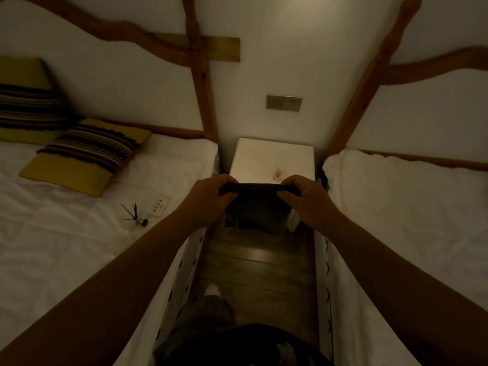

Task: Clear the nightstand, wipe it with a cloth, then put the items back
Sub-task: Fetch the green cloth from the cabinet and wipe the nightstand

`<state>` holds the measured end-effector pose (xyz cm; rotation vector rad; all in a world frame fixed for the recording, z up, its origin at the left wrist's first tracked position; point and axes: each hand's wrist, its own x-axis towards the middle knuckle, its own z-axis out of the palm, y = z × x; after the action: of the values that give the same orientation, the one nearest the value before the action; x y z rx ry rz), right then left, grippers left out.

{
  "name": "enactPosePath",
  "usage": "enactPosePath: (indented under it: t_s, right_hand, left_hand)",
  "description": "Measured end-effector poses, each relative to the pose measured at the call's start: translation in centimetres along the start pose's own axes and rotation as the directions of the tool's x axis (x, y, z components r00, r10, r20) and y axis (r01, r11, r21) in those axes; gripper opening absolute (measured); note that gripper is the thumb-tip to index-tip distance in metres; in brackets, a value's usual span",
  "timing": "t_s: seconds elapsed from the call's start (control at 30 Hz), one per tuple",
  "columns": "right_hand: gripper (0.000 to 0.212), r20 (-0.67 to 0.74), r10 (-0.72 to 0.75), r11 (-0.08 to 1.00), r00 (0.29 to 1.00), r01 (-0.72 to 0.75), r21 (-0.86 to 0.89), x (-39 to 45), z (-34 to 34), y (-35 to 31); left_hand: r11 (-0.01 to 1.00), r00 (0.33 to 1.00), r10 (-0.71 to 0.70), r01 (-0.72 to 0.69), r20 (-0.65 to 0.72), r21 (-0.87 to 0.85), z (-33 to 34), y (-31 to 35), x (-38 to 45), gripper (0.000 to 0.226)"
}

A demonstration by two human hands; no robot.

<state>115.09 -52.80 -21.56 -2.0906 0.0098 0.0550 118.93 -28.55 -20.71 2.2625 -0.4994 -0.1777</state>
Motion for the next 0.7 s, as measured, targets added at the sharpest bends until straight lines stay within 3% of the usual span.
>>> enactPosePath:
  t_s: [0.3,0.5,0.7]
  right_hand:
    - [0.016,-0.027,0.116,0.993,0.993,-0.115,0.023,16.3,0.8,5.0]
    - [0.013,-0.084,0.306,0.942,0.948,-0.288,0.173,28.5,1.8,6.7]
    - [0.006,-0.065,0.373,0.906,0.925,-0.349,0.24,37.9,1.3,8.0]
  left_hand:
    - [0.998,0.995,-0.016,0.022,0.098,-0.058,-0.2,-8.2,16.9,0.012]
    - [0.998,0.976,-0.032,0.043,0.215,-0.046,-2.6,-12.2,29.9,0.01]
    - [0.993,0.964,-0.096,0.11,0.247,-0.046,-2.9,-15.7,39.5,0.012]
